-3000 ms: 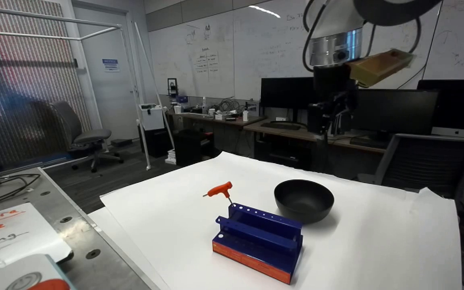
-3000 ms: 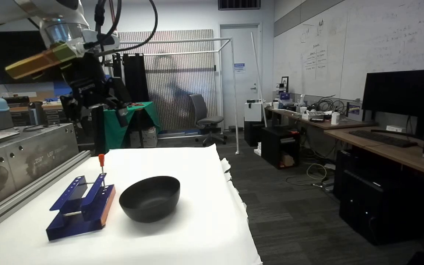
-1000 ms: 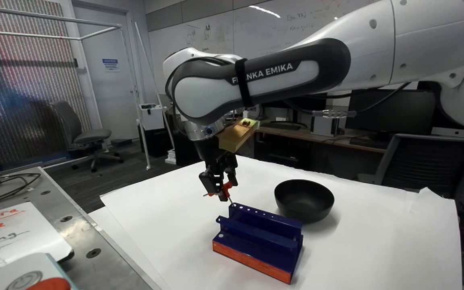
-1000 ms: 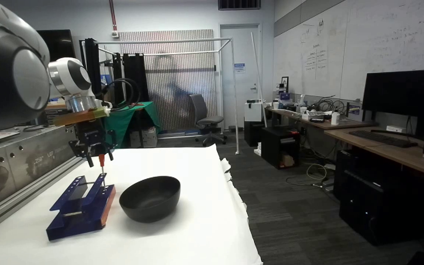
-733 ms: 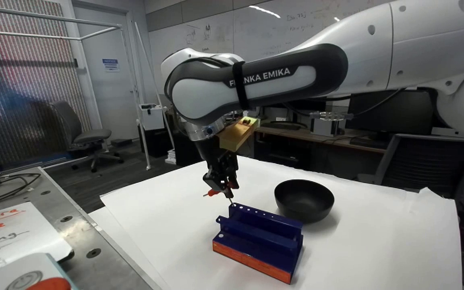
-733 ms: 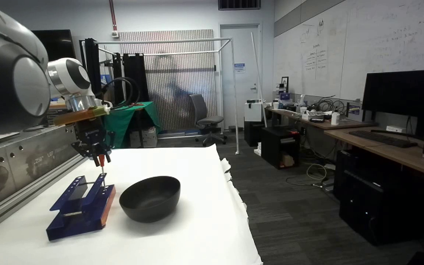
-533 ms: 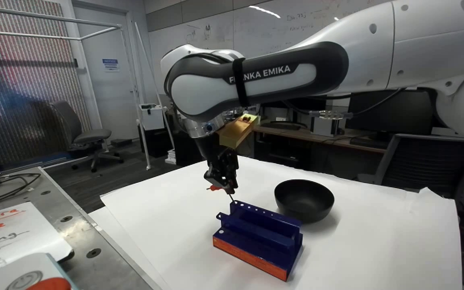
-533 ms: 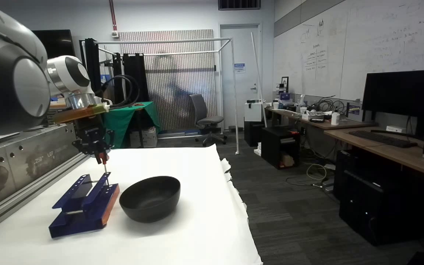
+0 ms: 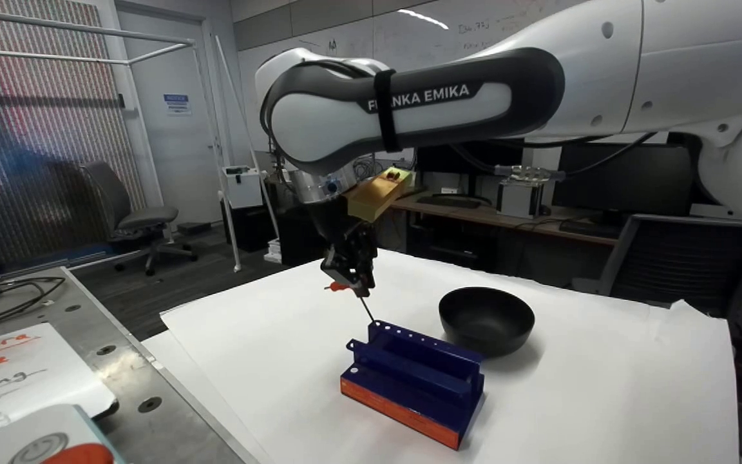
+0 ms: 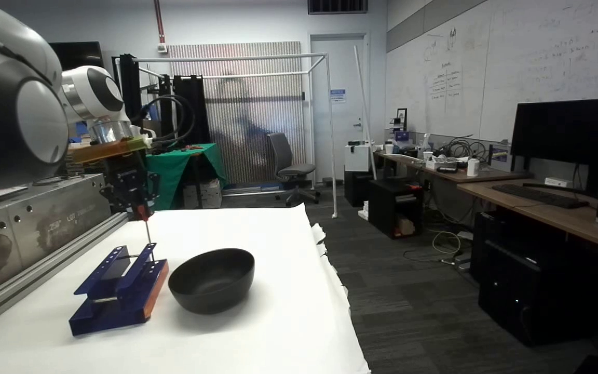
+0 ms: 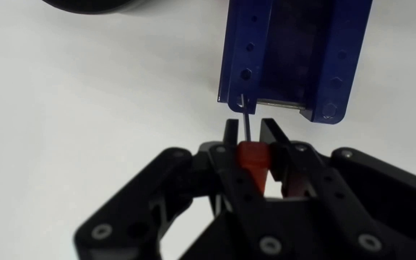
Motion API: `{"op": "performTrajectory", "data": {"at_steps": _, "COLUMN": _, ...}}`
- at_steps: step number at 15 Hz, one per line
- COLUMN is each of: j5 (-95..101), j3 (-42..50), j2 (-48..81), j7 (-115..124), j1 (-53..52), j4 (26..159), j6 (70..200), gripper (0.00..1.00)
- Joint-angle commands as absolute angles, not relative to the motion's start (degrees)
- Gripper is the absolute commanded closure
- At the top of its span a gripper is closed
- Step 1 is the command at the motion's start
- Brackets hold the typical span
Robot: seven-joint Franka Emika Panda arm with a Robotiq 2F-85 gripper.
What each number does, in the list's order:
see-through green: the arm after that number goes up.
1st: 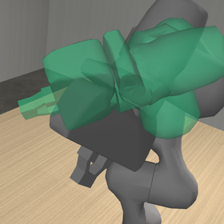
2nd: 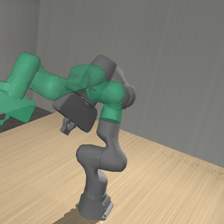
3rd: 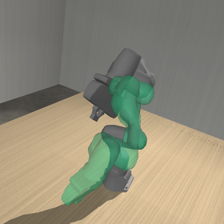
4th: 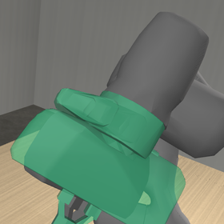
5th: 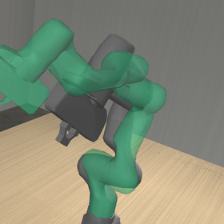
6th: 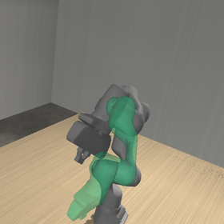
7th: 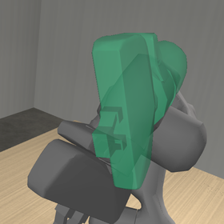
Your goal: Put the orange object in the black bowl
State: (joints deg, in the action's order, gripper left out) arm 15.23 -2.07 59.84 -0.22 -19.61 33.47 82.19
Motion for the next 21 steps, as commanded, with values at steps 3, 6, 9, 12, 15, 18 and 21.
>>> {"op": "performTrajectory", "data": {"at_steps": 3, "j5": 17.0, "j3": -0.3, "j2": 56.2, "j7": 4.1, "j1": -21.5, "j4": 30.1, "j6": 79.8, "gripper": 0.88}}
{"op": "performTrajectory", "data": {"at_steps": 6, "j5": 19.1, "j3": 1.9, "j2": 53.9, "j7": 8.3, "j1": -22.2, "j4": 29.8, "j6": 78.5, "gripper": 0.88}}
{"op": "performTrajectory", "data": {"at_steps": 9, "j5": 20.4, "j3": 3.9, "j2": 52.6, "j7": 12.5, "j1": -21.2, "j4": 30.5, "j6": 74.7, "gripper": 0.88}}
{"op": "performTrajectory", "data": {"at_steps": 12, "j5": 19.0, "j3": 5.1, "j2": 53.3, "j7": 14.9, "j1": -18.5, "j4": 31.5, "j6": 70.2, "gripper": 0.88}}
{"op": "performTrajectory", "data": {"at_steps": 15, "j5": 17.1, "j3": 4.7, "j2": 54.5, "j7": 16.3, "j1": -14.9, "j4": 32.6, "j6": 66.8, "gripper": 0.88}}
{"op": "performTrajectory", "data": {"at_steps": 18, "j5": 14.4, "j3": 4.0, "j2": 54.6, "j7": 19.0, "j1": -12.2, "j4": 34.7, "j6": 65.1, "gripper": 0.89}}
{"op": "performTrajectory", "data": {"at_steps": 21, "j5": 8.9, "j3": 2.1, "j2": 53.5, "j7": 22.5, "j1": -10.3, "j4": 38.0, "j6": 67.9, "gripper": 0.89}}
